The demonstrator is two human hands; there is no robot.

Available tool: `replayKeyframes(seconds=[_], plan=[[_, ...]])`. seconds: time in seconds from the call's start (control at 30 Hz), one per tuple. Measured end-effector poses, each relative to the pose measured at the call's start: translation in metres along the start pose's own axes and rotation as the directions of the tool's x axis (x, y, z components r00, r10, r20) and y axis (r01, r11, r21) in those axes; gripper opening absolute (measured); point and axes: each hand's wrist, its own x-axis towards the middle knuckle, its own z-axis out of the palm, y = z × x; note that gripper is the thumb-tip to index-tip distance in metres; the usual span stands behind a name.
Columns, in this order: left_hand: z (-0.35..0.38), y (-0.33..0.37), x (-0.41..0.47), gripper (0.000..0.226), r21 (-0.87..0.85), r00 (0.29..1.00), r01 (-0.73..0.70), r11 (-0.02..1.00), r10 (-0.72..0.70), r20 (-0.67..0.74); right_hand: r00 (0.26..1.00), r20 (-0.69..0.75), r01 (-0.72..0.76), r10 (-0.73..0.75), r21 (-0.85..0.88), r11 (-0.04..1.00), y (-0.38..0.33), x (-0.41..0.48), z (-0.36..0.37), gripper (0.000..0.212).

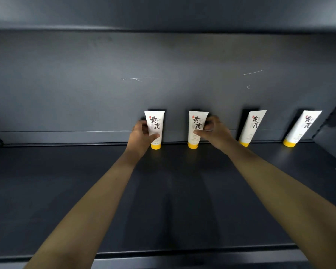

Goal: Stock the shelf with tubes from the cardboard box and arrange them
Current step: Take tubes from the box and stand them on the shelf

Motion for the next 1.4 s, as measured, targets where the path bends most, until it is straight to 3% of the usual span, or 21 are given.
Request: replayKeyframes(seconds=[0.07,0.23,0.37,0.67,1.03,1.23,1.4], plan=[[-0.006,0.004,-0.008,0.057,0.03,1.0,-0.007,1.0,0.007,0.017,0.997,0.078,0.03,-0.024,-0.069,0.997,-0.005,-0.007,-0.008,0.064],[-0.027,0.02,-0.038,0.092,0.355,0.986,0.0,0.935,-0.059,0.154,0.951,0.306,0.05,0.049,-0.306,0.951,-0.017,-0.031,-0.037,0.088],[-0.033,0.046,-0.074,0.093,0.549,0.96,-0.042,0.835,-0.119,0.254,0.935,0.346,0.055,0.08,-0.363,0.93,-0.023,-0.049,-0.06,0.101],[-0.01,0.08,-0.151,0.091,0.556,0.984,-0.061,0.829,-0.044,0.173,0.879,0.477,0.19,-0.018,-0.315,0.93,-0.013,-0.109,-0.112,0.094],[-0.001,0.132,-0.304,0.086,0.731,0.971,-0.033,0.681,-0.15,0.184,0.741,0.664,0.481,-0.1,-0.422,0.768,-0.018,-0.219,-0.175,0.084],[-0.028,0.137,-0.368,0.082,0.78,0.964,-0.006,0.626,-0.203,0.171,0.652,0.754,0.561,-0.078,-0.411,0.718,-0.034,-0.273,-0.168,0.086],[-0.062,0.128,-0.404,0.08,0.823,0.931,0.039,0.567,-0.319,0.176,0.565,0.825,0.673,0.016,-0.472,0.57,-0.061,-0.317,-0.143,0.091]])
